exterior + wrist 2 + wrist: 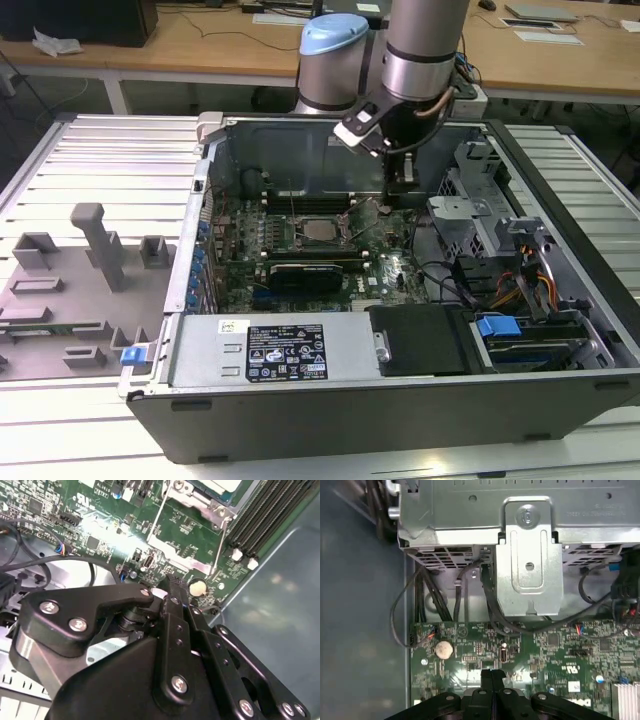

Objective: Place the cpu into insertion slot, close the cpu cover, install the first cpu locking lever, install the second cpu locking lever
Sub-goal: 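Close the cpu cover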

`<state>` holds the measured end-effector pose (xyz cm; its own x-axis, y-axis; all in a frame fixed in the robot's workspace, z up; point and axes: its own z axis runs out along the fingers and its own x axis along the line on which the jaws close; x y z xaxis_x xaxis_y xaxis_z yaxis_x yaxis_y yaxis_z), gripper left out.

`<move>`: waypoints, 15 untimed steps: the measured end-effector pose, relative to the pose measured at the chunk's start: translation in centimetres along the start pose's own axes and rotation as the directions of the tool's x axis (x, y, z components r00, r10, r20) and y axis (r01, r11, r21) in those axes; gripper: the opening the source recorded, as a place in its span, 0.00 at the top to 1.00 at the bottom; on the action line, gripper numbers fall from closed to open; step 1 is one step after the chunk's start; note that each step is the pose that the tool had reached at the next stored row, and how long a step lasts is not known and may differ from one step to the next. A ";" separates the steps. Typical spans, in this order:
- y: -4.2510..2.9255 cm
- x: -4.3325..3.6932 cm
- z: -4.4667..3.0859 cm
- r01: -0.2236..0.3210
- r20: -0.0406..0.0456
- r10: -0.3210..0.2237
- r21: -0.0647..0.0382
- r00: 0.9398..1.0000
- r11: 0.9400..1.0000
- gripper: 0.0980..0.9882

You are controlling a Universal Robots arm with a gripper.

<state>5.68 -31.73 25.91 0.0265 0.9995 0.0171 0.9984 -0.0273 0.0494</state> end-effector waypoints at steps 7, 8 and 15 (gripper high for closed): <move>0.24 -0.01 1.11 0.000 0.000 0.000 0.007 1.000 1.000 0.99; 0.24 -0.01 1.11 0.000 0.000 0.000 0.007 1.000 1.000 0.99; 0.40 -0.01 1.17 -0.002 0.003 0.002 0.096 1.000 0.995 0.99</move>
<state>6.13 -31.73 24.76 0.0283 0.9995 0.0145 0.9985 -0.0276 -0.0467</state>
